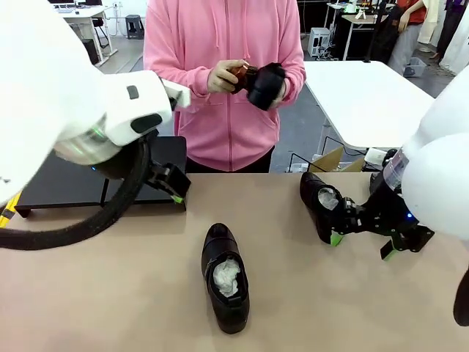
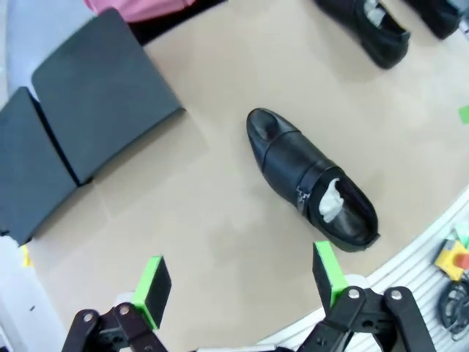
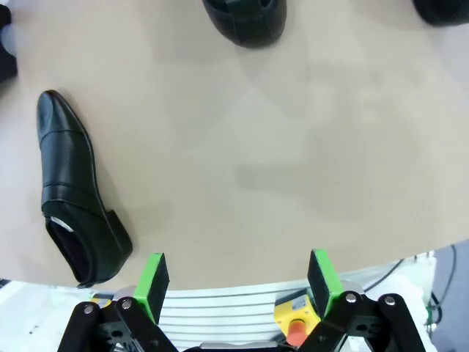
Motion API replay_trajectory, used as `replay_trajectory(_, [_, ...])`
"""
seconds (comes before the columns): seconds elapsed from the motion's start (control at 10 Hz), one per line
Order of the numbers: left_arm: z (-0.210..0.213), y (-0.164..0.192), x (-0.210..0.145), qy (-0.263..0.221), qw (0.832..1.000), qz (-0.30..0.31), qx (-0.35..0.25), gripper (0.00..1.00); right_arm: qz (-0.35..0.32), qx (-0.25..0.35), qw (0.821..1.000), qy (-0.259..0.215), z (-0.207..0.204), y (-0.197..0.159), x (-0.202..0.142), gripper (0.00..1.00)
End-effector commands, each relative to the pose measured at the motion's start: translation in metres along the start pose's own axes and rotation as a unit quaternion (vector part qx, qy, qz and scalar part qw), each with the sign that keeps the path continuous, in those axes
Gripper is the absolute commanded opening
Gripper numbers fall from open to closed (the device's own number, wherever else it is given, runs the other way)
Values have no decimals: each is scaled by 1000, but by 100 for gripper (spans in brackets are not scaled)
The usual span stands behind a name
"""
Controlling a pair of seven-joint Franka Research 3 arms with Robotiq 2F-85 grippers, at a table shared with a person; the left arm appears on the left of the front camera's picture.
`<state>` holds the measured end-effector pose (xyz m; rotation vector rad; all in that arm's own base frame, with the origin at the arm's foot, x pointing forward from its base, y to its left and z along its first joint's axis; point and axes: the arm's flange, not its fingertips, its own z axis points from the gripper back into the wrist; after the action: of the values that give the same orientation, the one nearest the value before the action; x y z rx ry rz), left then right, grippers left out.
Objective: Organize the shoes by placing them on the stand.
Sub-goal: Place the Shoe from the middle of the table onto the Shoes Stand.
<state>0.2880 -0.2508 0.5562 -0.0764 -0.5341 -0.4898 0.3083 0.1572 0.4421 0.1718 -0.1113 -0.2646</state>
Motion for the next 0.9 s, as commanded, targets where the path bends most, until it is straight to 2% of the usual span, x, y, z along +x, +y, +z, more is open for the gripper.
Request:
replay_trajectory(0.0, [2,-16,-9,-20,999,-37,-19,100,-4,1,1000,0,2,-3,1,100])
replay_trajectory(0.1, [0,0,0,0,1000,0,0,100,5,-37,999,12,-7,-2,6,100])
replay_trajectory(0.2, [-9,-20,-1,22,1000,4,7,100,-36,-48,998,17,-3,-21,18,100])
replay_trajectory(0.3, [-27,-47,2,33,998,43,-10,100,-74,-55,996,9,5,-39,26,100])
replay_trajectory(0.5, [-61,-87,11,61,989,138,10,100,-121,-55,991,2,16,-65,32,100])
replay_trajectory(0.7, [-80,-111,14,91,974,207,29,100,-134,-54,989,6,15,-70,31,100])
replay_trajectory(0.8, [-94,-119,15,111,966,232,24,100,-107,-43,993,7,10,-74,38,100])
